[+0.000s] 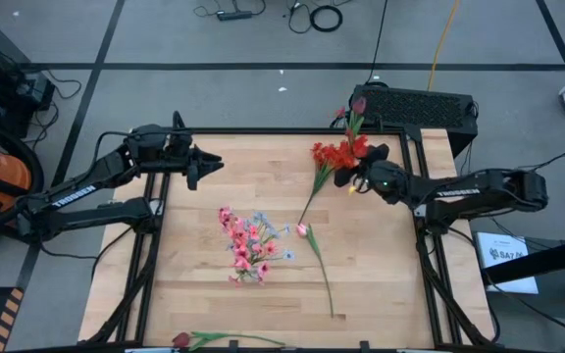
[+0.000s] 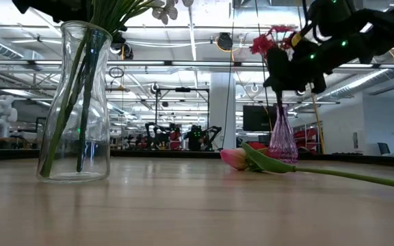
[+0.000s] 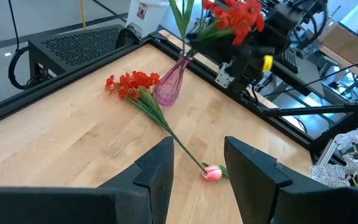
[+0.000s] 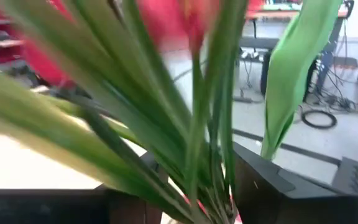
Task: Sort flowers into vase by color
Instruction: Put the bottom orange flowers into the purple vase
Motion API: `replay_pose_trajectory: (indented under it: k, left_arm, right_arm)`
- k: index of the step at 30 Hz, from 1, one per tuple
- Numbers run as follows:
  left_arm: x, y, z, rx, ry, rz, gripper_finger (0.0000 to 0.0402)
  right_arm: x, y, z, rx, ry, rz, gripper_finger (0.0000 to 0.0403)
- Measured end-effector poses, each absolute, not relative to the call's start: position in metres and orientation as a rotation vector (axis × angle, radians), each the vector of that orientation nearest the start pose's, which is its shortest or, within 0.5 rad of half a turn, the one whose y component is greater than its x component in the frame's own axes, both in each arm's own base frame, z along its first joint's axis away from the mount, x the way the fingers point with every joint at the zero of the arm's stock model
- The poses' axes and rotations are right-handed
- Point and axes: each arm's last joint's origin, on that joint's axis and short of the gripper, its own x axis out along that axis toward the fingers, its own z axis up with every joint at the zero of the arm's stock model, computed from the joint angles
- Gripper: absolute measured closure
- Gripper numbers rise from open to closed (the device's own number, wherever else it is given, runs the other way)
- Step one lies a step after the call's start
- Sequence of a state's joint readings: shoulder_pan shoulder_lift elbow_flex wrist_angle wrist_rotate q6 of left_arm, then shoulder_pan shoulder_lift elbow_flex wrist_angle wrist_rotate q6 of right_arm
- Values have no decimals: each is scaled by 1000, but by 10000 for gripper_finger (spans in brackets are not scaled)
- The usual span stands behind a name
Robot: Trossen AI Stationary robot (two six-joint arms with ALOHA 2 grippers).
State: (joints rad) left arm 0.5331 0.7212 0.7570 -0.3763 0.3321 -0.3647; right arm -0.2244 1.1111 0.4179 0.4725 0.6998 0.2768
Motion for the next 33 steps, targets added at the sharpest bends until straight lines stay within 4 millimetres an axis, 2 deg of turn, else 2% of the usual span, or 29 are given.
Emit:
replay_pose_trajectory:
  k: [9,15,22,27,33]
  left_arm:
    - [137,70,315,-499,272,254,254]
    - [138,70,315,-491,273,253,254]
    - [138,70,315,-497,272,253,254]
    - [138,70,315,-505,271,254,254]
    - [137,70,314,-530,274,252,254]
  right_arm:
    - [189,-53,237,224,-10,-888,254]
    - [181,-51,235,209,50,-895,254]
    - [188,-54,233,212,54,-907,254]
    - [196,-66,242,202,91,-958,254]
    - [206,-80,261,190,298,-1031,254]
